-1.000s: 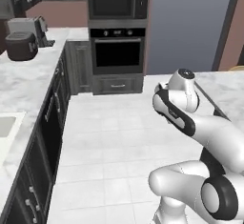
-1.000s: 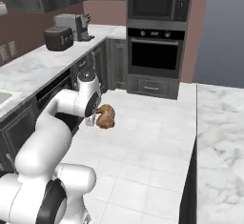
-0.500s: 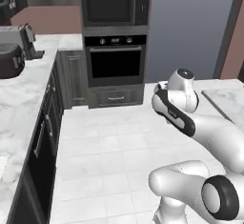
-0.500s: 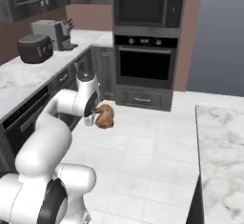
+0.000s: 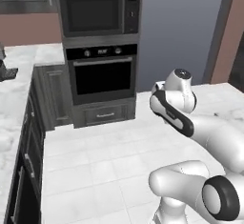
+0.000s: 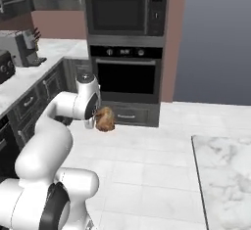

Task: Take the chicken drumsticks from the pan and place one on each plate on the dining counter.

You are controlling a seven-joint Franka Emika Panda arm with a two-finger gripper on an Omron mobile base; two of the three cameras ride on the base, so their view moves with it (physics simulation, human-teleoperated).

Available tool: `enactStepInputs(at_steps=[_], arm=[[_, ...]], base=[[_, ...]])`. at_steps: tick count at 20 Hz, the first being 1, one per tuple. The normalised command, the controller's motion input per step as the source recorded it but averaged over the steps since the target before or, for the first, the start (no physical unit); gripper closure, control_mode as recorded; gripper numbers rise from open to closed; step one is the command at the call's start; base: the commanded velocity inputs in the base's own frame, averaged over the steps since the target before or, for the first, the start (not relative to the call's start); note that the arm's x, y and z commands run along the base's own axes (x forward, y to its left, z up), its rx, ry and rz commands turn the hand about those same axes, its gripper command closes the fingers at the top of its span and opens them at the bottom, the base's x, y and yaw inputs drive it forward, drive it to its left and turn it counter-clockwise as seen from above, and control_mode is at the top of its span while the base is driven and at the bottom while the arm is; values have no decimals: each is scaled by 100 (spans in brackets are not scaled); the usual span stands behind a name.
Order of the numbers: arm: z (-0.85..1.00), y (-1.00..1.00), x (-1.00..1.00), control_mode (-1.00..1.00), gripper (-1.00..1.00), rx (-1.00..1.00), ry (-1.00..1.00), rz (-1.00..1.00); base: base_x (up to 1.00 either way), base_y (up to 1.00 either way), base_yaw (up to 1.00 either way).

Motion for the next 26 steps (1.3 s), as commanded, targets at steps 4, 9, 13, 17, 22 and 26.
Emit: enactStepInputs(at_steps=[4, 9, 13, 17, 22, 26], arm=[[0, 0, 0, 100, 100, 0, 0, 0], [0, 0, 0, 100, 100, 0, 0, 0], [0, 0, 0, 100, 100, 0, 0, 0], [0, 0, 0, 100, 100, 0, 0, 0], [0, 0, 0, 100, 100, 0, 0, 0], [0, 0, 0, 100, 100, 0, 0, 0]], base=[[98, 29, -41], [98, 30, -41], [96, 31, -43], [81, 33, -58], [63, 36, -75], [58, 37, -79]])
